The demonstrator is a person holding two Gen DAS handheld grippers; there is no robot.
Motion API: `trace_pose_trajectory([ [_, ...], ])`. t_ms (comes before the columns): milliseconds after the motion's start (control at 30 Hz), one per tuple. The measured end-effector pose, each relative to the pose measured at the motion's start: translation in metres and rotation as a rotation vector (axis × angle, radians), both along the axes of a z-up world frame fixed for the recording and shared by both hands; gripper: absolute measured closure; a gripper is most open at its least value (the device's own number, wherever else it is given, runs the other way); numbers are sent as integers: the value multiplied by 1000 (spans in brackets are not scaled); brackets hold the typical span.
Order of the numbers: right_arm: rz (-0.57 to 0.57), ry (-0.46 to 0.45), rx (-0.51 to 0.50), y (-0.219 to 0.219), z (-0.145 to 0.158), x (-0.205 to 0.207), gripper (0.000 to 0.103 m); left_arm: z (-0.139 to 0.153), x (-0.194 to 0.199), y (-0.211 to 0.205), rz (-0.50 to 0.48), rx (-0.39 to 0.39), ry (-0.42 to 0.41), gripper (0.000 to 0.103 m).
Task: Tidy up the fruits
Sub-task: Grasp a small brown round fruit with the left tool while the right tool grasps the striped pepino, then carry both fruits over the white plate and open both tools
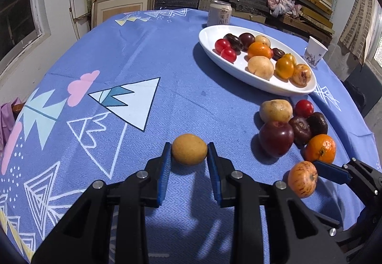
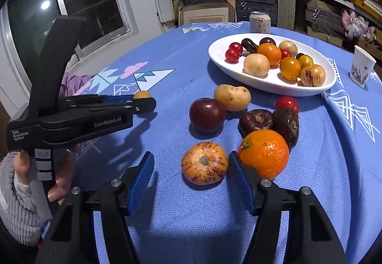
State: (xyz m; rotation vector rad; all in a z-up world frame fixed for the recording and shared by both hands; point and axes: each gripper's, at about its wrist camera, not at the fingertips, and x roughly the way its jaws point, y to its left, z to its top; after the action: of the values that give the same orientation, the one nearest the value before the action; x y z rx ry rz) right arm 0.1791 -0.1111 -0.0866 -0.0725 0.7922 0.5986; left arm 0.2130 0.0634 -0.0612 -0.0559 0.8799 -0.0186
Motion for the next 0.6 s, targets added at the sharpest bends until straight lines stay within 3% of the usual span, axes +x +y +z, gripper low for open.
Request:
trace_pose_trajectory([
  [100,-16,-7,-30,2,-1,-1,46,-3,1,-1,-3,6,12,74],
  [200,-17,16,-43,2,-4,4,62,-6,3,-1,2,14,29,74],
  [600,-17,35,34,-13,0,4,62,-2,2,-4,-23,-12,14,74],
])
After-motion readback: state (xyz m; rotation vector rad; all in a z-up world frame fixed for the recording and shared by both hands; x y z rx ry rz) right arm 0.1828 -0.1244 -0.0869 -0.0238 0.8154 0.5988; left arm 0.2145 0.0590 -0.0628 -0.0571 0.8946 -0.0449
